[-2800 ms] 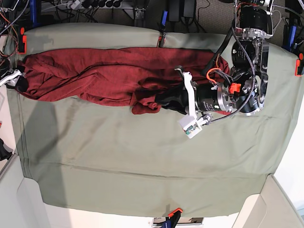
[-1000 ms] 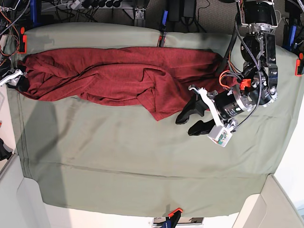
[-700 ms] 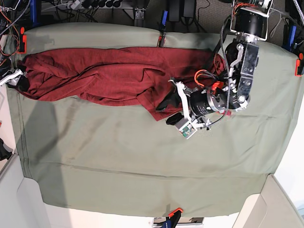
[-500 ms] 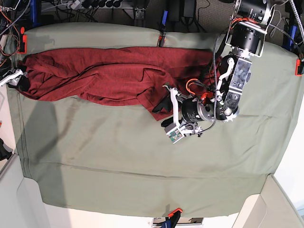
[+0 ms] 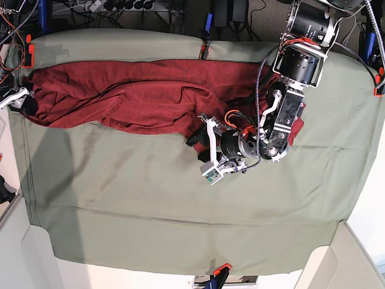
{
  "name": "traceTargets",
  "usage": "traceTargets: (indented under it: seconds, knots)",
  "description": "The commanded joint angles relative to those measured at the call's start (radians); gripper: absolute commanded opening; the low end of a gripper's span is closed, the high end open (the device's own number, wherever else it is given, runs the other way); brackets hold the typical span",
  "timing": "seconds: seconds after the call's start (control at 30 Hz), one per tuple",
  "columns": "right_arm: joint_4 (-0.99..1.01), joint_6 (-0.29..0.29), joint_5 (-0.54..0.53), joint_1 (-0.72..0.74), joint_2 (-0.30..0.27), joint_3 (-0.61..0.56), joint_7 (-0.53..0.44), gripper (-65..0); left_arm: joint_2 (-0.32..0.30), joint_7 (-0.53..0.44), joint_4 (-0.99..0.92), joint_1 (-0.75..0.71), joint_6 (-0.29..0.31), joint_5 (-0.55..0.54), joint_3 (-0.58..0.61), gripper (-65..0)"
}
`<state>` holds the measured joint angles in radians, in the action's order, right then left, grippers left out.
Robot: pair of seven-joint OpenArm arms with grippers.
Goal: Fold the T-shirt properly
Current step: 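Release the cuff and move the left gripper to the shirt's lower edge, then pinch the shirt edge with the left gripper and fold it over the body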
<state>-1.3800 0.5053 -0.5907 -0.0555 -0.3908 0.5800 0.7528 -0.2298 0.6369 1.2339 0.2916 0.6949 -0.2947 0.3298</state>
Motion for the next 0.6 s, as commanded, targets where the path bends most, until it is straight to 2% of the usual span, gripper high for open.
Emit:
traceTargets:
  seconds: [0.0, 0.13, 0.2, 0.3, 0.37, 0.47, 0.57]
  knots:
    - [-0.015, 0.007, -0.016, 0.011, -0.021, 0.007, -0.015, -32.1, -0.003, 0.003, 0.007, 0.017, 0.003, 0.016, -0.003, -28.9]
    - [-0.015, 0.007, -0.016, 0.011, -0.021, 0.007, -0.016, -32.1, -0.003, 0.005, 0.016, 0.019, 0.003, 0.016, -0.003, -29.3]
    - [-0.015, 0.007, -0.016, 0.011, -0.022, 0.007, -0.016, -32.1, -0.003, 0.039, 0.039, 0.018, 0.003, 0.013, -0.003, -34.1]
    - [-0.015, 0.007, -0.016, 0.011, -0.022, 0.007, -0.016, -32.1, -0.007, 0.140, 0.106, 0.018, 0.003, -0.042, -0.003, -42.5]
    - [-0.015, 0.007, -0.016, 0.011, -0.022, 0.007, -0.016, -32.1, -0.006, 0.192, 0.158, 0.017, 0.003, -0.071, -0.003, -44.1]
    - [-0.015, 0.007, -0.016, 0.011, -0.022, 0.007, -0.016, -32.1, -0.006, 0.201, 0.214, 0.007, 0.003, -0.075, -0.003, -44.6]
    - [-0.015, 0.007, -0.016, 0.011, -0.022, 0.007, -0.016, -32.1, -0.006, 0.202, 0.246, 0.004, 0.003, -0.075, -0.003, -54.8]
